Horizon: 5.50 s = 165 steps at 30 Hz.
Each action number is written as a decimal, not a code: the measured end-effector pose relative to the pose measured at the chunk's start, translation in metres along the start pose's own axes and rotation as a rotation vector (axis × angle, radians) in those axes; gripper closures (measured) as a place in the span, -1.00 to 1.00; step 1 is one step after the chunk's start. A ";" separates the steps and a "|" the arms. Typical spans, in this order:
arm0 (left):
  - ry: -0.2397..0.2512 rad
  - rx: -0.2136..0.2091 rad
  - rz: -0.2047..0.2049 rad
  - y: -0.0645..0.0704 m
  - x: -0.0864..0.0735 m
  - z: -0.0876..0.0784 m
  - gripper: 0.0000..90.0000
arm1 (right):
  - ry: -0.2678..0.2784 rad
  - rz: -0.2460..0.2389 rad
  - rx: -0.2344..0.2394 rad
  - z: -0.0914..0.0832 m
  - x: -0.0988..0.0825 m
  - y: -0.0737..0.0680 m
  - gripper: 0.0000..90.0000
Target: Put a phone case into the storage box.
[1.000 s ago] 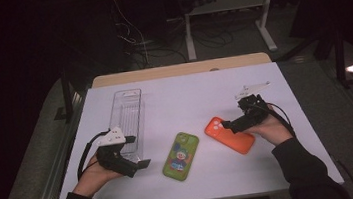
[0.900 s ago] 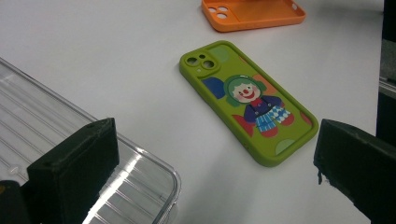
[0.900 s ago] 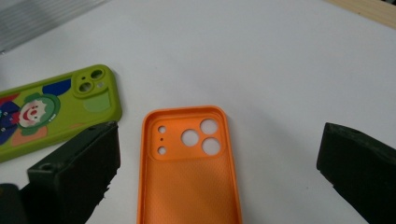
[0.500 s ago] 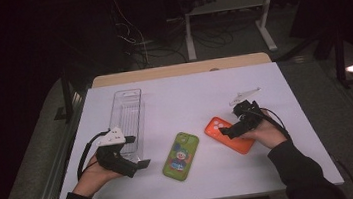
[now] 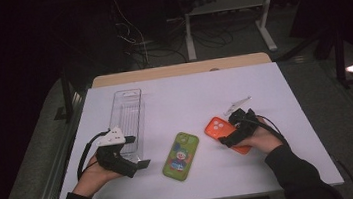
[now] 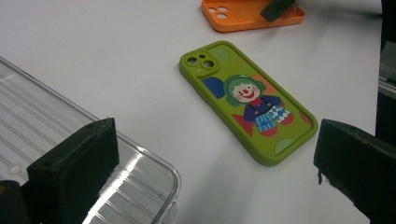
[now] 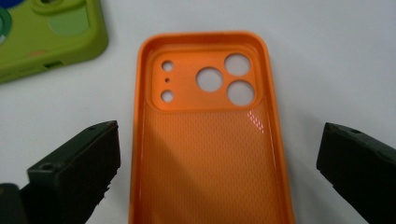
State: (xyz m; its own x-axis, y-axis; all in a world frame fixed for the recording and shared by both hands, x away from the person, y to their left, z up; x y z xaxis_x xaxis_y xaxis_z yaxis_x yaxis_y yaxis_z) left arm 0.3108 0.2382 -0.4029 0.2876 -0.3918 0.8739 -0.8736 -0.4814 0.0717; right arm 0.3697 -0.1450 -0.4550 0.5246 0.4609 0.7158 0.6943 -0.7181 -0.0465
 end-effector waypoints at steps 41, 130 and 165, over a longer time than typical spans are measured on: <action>0.038 -0.040 -0.027 -0.001 0.016 0.006 -1.00 | -0.019 0.022 0.034 -0.013 0.005 0.006 -0.67; -0.236 -0.417 0.353 0.047 0.068 0.118 -1.00 | -0.036 -0.554 0.494 -0.021 0.063 -0.085 -0.67; -0.271 -0.433 0.346 0.046 0.066 0.120 -0.63 | -0.028 -0.536 0.533 -0.023 0.062 -0.083 -0.70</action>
State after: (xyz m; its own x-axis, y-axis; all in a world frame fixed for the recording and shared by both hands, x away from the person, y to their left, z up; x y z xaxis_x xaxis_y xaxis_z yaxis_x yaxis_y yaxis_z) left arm 0.3363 0.0962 -0.3995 -0.0006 -0.6811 0.7322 -0.9978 0.0486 0.0444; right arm 0.3334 -0.0691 -0.3909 0.0552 0.6943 0.7175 0.9984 -0.0455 -0.0328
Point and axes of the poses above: each handheld gripper's, and its own axes: z roughly forward along the jaws, x roughly out of its top, y roughly to its right, the point moved 2 cm from there along z, roughly forward along the jaws, and after that the axes turned 10 degrees about y, right-handed, at the moved point
